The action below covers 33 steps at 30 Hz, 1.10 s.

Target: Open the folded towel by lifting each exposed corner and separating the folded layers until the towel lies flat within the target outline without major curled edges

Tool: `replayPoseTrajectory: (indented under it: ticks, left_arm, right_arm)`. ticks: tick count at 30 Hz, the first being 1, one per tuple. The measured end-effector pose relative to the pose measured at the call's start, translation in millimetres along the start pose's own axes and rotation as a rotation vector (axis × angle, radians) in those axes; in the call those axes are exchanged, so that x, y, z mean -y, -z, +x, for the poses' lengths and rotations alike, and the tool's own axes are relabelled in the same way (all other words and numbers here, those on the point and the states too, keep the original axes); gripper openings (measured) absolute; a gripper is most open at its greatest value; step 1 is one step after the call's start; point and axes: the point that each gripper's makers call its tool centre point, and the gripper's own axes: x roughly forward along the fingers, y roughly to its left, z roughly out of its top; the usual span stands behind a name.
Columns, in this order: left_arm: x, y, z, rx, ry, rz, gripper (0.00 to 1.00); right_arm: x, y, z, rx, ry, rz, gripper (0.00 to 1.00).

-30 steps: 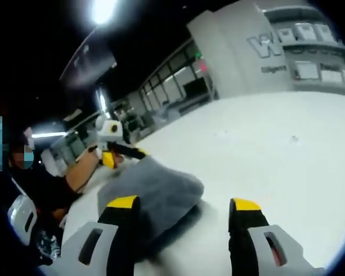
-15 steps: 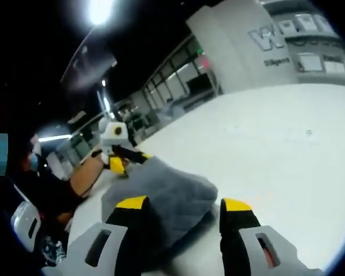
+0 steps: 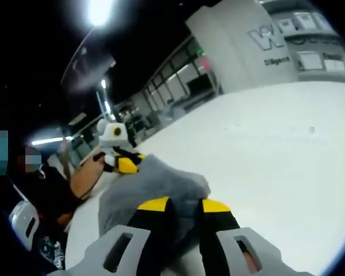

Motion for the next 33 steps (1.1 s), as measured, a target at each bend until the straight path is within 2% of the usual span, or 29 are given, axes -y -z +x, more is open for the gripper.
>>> replayPoseTrajectory:
  ticks: [6, 17, 20, 22, 24, 28, 30, 33]
  left_arm:
    - [5.3, -6.1, -2.1, 0.029, 0.019, 0.002, 0.07]
    - [11.5, -11.1, -3.5, 0.041, 0.033, 0.001, 0.05]
    - [7.5, -7.2, -3.7, 0.017, 0.022, 0.060, 0.12]
    - [7.5, -8.6, -2.4, 0.034, 0.017, 0.080, 0.26]
    - [10.3, -9.4, -1.2, 0.045, 0.025, 0.091, 0.34]
    - [9.2, -10.0, 0.2, 0.042, 0.019, 0.100, 0.35]
    - [7.0, -10.5, 0.5, 0.052, 0.012, 0.092, 0.38]
    - [0.4, -13.3, 1.5, 0.072, -0.012, 0.091, 0.45]
  right_arm:
    - [-9.9, -10.1, -2.6, 0.040, -0.025, -0.034, 0.05]
    - [-17.7, -16.0, -3.3, 0.067, -0.051, -0.092, 0.02]
    - [-26.5, -20.2, -4.1, 0.088, -0.078, -0.157, 0.01]
    - [-34.5, -24.2, -5.0, 0.109, -0.102, -0.214, 0.01]
    - [-40.1, -25.9, -5.5, 0.115, -0.117, -0.252, 0.01]
    - [-39.5, -29.2, -5.7, 0.115, -0.134, -0.273, 0.01]
    - [-39.0, -30.8, -5.8, 0.117, -0.143, -0.288, 0.01]
    - [-40.9, -35.0, -7.3, 0.130, -0.170, -0.357, 0.01]
